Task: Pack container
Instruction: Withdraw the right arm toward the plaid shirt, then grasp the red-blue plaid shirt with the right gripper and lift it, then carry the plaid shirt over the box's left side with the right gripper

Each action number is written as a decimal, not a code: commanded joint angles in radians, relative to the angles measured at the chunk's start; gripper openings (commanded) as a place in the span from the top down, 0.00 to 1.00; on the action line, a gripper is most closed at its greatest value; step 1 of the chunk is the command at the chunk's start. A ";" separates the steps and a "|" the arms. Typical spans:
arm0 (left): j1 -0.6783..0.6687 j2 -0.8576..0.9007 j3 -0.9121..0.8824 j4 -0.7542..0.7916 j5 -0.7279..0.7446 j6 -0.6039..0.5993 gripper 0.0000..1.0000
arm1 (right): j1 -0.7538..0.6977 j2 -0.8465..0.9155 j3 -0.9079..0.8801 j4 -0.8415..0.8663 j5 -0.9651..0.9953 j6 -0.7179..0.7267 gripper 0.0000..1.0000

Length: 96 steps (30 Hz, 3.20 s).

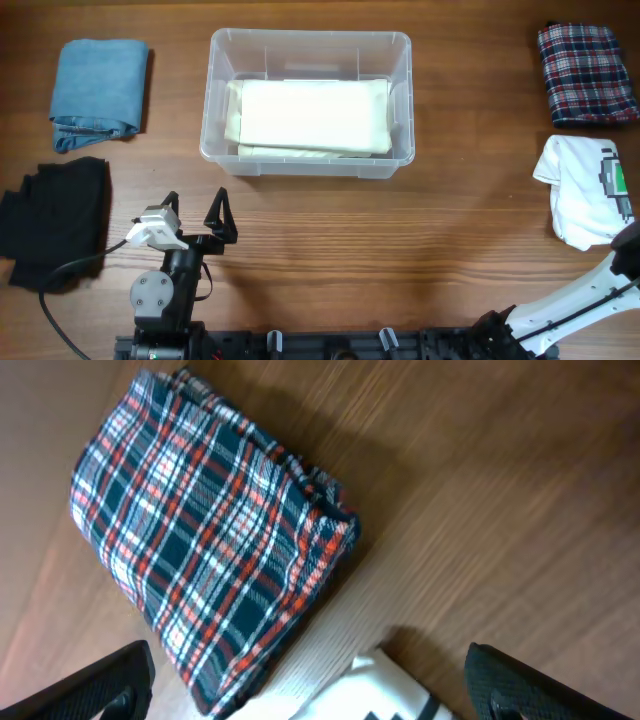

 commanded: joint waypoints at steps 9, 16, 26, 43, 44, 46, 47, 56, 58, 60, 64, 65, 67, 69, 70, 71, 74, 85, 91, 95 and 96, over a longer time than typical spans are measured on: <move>0.007 -0.007 -0.003 -0.006 -0.003 -0.002 0.00 | 0.005 0.158 0.015 0.118 -0.182 -0.175 0.00; 0.007 -0.007 -0.003 -0.006 -0.003 -0.002 0.00 | 0.006 0.248 0.015 0.187 -0.207 -0.180 0.00; 0.007 -0.007 -0.003 -0.006 -0.003 -0.002 0.00 | 0.013 0.385 0.015 0.309 -0.231 -0.164 0.01; 0.007 -0.007 -0.003 -0.006 -0.003 -0.002 0.00 | 0.213 0.474 0.016 0.397 -0.320 -0.033 0.70; 0.007 -0.007 -0.003 -0.006 -0.003 -0.002 0.00 | 0.213 0.474 0.016 0.399 -0.336 -0.034 0.77; 0.007 -0.007 -0.003 -0.006 -0.003 -0.002 0.00 | 0.213 0.474 0.016 0.395 -0.339 -0.034 0.89; 0.007 -0.007 -0.003 -0.006 -0.003 -0.002 0.00 | 0.213 0.474 0.016 0.392 -0.340 -0.034 0.92; 0.007 -0.007 -0.003 -0.006 -0.003 -0.002 0.00 | 0.214 0.388 0.018 0.333 -0.421 -0.037 0.96; 0.007 -0.007 -0.003 -0.006 -0.003 -0.002 0.00 | 0.215 0.332 0.018 0.306 -0.418 -0.039 0.95; 0.007 -0.007 -0.003 -0.006 -0.003 -0.002 0.00 | 0.218 0.266 0.018 0.277 -0.417 -0.038 0.96; 0.007 -0.007 -0.003 -0.006 -0.003 -0.002 0.00 | 0.242 0.094 0.018 0.203 -0.385 -0.063 0.96; 0.007 -0.007 -0.003 -0.006 -0.003 -0.002 0.00 | 0.251 0.052 0.018 0.183 -0.360 -0.067 0.96; 0.007 -0.007 -0.003 -0.006 -0.003 -0.002 0.00 | 0.272 -0.025 0.018 0.145 -0.327 -0.097 0.96; 0.007 -0.007 -0.003 -0.006 -0.003 -0.002 0.00 | 0.290 -0.087 0.018 0.111 -0.304 -0.116 0.96; 0.007 -0.007 -0.003 -0.006 -0.003 -0.002 0.00 | 0.301 -0.116 0.018 0.093 -0.299 -0.122 0.96; 0.007 -0.007 -0.003 -0.006 -0.003 -0.002 0.00 | 0.309 -0.140 0.018 0.077 -0.299 -0.136 0.96; 0.007 -0.007 -0.003 -0.006 -0.003 -0.002 0.00 | 0.332 -0.193 0.018 0.037 -0.285 -0.154 0.96; 0.007 -0.007 -0.003 -0.006 -0.003 -0.002 0.00 | 0.486 -0.432 0.018 -0.078 -0.285 -0.164 0.96; 0.007 -0.007 -0.003 -0.006 -0.003 -0.002 0.00 | 0.628 -0.558 0.018 -0.073 -0.285 -0.055 0.96; 0.007 -0.007 -0.003 -0.006 -0.003 -0.002 0.00 | 0.779 -0.639 0.018 -0.017 -0.292 -0.005 0.96; 0.007 -0.007 -0.003 -0.006 -0.003 -0.002 0.00 | 0.822 -0.650 0.018 0.002 -0.292 0.006 0.96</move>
